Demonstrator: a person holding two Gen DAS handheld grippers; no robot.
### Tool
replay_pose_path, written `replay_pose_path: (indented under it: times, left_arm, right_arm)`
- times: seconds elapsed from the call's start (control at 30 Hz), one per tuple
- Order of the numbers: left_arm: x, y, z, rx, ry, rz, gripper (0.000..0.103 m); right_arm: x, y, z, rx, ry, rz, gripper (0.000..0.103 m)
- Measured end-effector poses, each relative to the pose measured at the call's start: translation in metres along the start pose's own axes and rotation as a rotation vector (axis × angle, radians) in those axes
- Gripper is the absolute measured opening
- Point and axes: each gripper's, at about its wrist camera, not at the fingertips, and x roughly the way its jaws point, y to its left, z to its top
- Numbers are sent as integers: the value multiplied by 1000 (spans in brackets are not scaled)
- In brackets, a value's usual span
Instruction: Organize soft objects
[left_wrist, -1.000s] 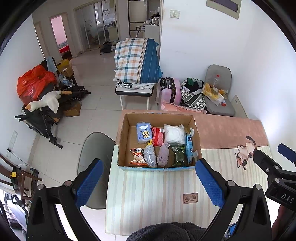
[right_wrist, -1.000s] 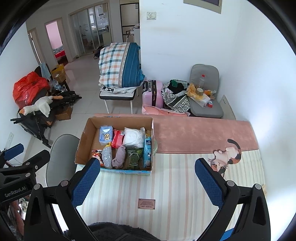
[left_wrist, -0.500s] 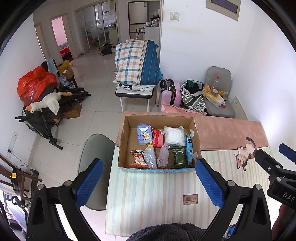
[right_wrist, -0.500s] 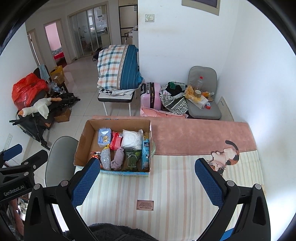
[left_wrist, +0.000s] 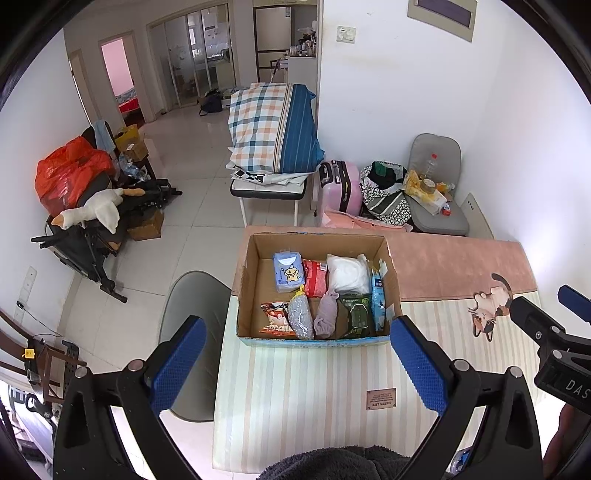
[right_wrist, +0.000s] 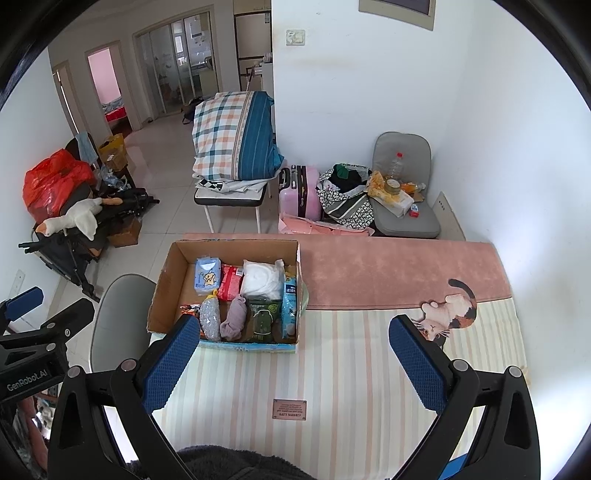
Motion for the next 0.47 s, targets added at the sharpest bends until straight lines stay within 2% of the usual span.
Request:
replay_pose_path:
  times: [0.47]
  left_arm:
    - [-2, 2, -1, 3, -11, 3, 102]
  right_arm:
    - [0, 0, 0, -2, -1, 0, 103]
